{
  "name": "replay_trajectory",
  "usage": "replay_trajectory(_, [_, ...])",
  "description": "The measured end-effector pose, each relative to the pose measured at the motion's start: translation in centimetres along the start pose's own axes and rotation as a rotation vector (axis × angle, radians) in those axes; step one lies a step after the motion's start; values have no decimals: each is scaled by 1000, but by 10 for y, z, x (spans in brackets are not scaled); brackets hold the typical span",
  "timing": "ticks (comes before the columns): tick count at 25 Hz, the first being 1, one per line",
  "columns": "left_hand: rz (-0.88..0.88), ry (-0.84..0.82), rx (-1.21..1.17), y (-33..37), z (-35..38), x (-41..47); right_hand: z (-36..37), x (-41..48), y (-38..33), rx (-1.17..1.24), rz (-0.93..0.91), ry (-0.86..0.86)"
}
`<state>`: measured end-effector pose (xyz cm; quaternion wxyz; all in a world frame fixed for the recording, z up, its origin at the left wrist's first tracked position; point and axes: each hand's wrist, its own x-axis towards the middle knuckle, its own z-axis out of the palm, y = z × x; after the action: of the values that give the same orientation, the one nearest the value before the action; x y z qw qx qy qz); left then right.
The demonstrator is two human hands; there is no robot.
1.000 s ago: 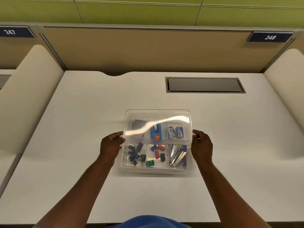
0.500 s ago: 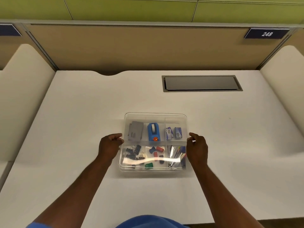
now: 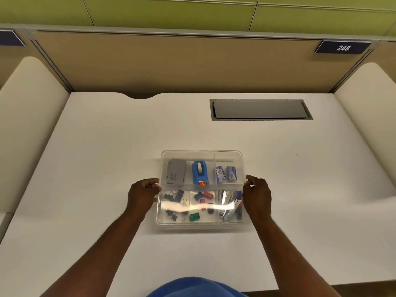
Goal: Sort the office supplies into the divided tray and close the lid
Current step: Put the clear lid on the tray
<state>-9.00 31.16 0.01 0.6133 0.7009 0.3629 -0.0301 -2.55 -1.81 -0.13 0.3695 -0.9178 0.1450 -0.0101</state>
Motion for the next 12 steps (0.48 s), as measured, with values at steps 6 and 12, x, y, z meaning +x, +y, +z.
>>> replay_trajectory(6, [9, -2, 25, 0, 0, -1, 3, -2, -1, -18, -6, -11])
replay_trajectory(12, [-16, -41, 57, 1, 0, 4, 2, -3, 1, 4, 3, -70])
